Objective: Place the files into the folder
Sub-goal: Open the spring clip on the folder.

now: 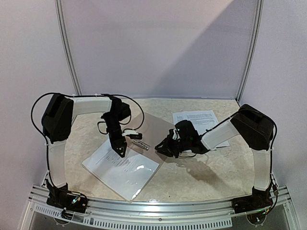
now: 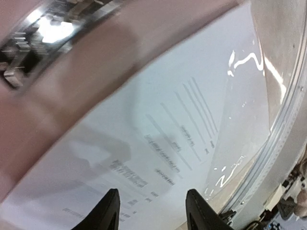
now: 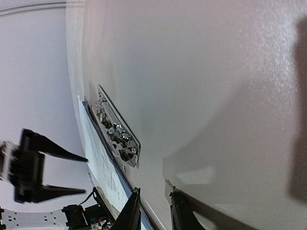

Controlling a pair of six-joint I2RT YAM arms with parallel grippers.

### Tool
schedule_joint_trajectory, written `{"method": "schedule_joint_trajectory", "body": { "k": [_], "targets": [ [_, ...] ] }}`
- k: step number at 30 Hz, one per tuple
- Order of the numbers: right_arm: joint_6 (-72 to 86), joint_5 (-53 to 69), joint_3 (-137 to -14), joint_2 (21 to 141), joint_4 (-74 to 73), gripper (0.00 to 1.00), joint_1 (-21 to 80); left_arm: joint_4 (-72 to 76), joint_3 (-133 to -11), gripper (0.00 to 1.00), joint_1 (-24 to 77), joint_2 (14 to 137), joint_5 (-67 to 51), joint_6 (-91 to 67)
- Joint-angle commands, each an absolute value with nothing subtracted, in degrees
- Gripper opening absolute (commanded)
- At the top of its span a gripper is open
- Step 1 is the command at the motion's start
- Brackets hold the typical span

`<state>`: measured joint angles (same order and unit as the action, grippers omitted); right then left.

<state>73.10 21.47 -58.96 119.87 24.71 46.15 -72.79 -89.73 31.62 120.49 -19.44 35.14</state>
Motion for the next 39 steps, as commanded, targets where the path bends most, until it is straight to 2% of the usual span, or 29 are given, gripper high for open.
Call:
{"method": "schedule_joint_trajectory", "body": {
  "k": [1, 5, 9, 13, 21, 30, 34, 39],
  "targets": [
    [62.24, 16.81, -63.08, 118.55, 2.41, 0.24, 45.35, -74.19, -98.39, 0.48, 22.56, 120.55, -16.31, 32.62],
    [55.64, 13.82, -69.43, 117.29, -6.65, 0.32, 45.8, -68.77, -105.36, 0.43, 13.79, 128.65, -7.38, 28.24],
    [44.11, 9.27, -81.15, 119.22, -19.84, 0.4, 47.41, -67.61, -108.38, 0.43, 11.17, 133.02, -2.18, 27.83],
    [32.68, 7.97, -91.93, 124.53, -28.54, 0.55, 48.26, -68.73, -105.91, 0.41, 11.01, 135.49, -1.33, 28.69],
    [20.78, 10.03, -107.77, 135.61, -34.19, 0.6, 51.35, -71.37, -93.57, 0.38, 13.77, 130.76, -3.27, 31.07],
    [15.31, 9.6, -111.18, 139.25, -35.94, 0.62, 52.1, -75.84, -79.65, 0.38, 21.15, 124.26, -7.7, 33.04],
    [14.62, 8.78, -105.37, 135.54, -33.9, 0.62, 52.12, -77.83, -74.78, 0.38, 27.74, 122.99, -10.79, 34.04],
    [15.85, 7.51, -96.43, 126.09, -32.38, 0.62, 51.07, -82.18, -72.86, 0.38, 30.46, 118.74, -17.18, 36.74]
  ]
}}
